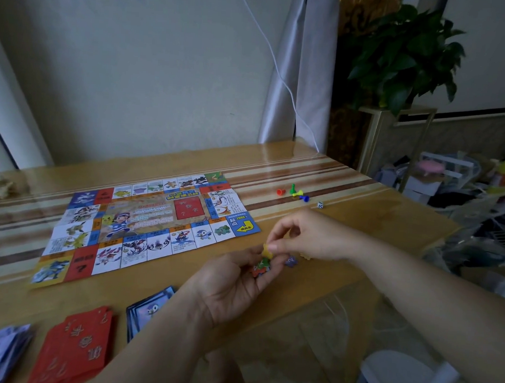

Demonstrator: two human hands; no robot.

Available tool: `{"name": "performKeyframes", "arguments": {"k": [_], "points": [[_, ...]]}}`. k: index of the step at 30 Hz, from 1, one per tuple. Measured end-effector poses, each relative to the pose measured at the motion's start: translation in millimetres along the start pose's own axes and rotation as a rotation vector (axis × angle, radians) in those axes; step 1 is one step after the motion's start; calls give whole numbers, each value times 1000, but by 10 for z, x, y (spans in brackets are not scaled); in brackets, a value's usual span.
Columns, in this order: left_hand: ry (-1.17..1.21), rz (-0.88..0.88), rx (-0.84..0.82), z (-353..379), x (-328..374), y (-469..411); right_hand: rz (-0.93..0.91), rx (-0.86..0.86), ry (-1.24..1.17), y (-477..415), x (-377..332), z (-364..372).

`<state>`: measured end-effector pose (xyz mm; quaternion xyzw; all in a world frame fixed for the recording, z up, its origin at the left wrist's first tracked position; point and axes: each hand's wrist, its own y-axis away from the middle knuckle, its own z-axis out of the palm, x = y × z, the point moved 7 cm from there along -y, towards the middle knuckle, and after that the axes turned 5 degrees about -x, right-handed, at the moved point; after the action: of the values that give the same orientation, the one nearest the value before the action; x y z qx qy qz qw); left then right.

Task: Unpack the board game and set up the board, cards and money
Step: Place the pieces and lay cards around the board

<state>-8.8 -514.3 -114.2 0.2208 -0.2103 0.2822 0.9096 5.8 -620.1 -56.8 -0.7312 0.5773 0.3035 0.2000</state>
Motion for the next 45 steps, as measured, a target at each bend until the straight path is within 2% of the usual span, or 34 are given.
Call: {"name": "performKeyframes", "arguments": {"k": [2, 4, 8, 11, 15, 17, 20, 23, 28, 32, 36, 41, 45], "points": [[4, 17, 39, -8, 10, -6, 30, 100, -117, 4, 132, -156], [-12, 24, 83, -23, 17, -11, 103, 181, -122, 36, 321, -308], [-18, 25, 131, -44, 24, -11, 269, 137, 83, 96, 683, -309], [-10, 41, 146, -33, 13, -12, 304, 131, 148, 110, 794, -244], [-1, 55, 161, -51, 16, -17, 249, 253, 174, 100, 737, -310], [13, 64, 161, -56, 28, -18, 163, 302, 135, 102, 541, -343], [38, 62, 122, -52, 36, -31, -2, 161, 125, 101, 95, -201], [23, 45, 49, -15, 18, -20, -79, -20, 106, 64, -141, 70], [-25, 33, -29, 11, 34, 38, -23, -38, 85, -27, -140, 190], [-37, 48, -8, -45, 85, 48, -15, -24, 117, -24, -229, 136], [-43, 65, 6, -60, 147, 91, -59, 31, 156, -60, -324, 115], [-50, 103, 16, -99, 243, 151, -116, 120, 54, -75, -365, 73], [-104, 129, 95, -273, 329, 229, -97, 201, -12, -31, -157, 47]]}}
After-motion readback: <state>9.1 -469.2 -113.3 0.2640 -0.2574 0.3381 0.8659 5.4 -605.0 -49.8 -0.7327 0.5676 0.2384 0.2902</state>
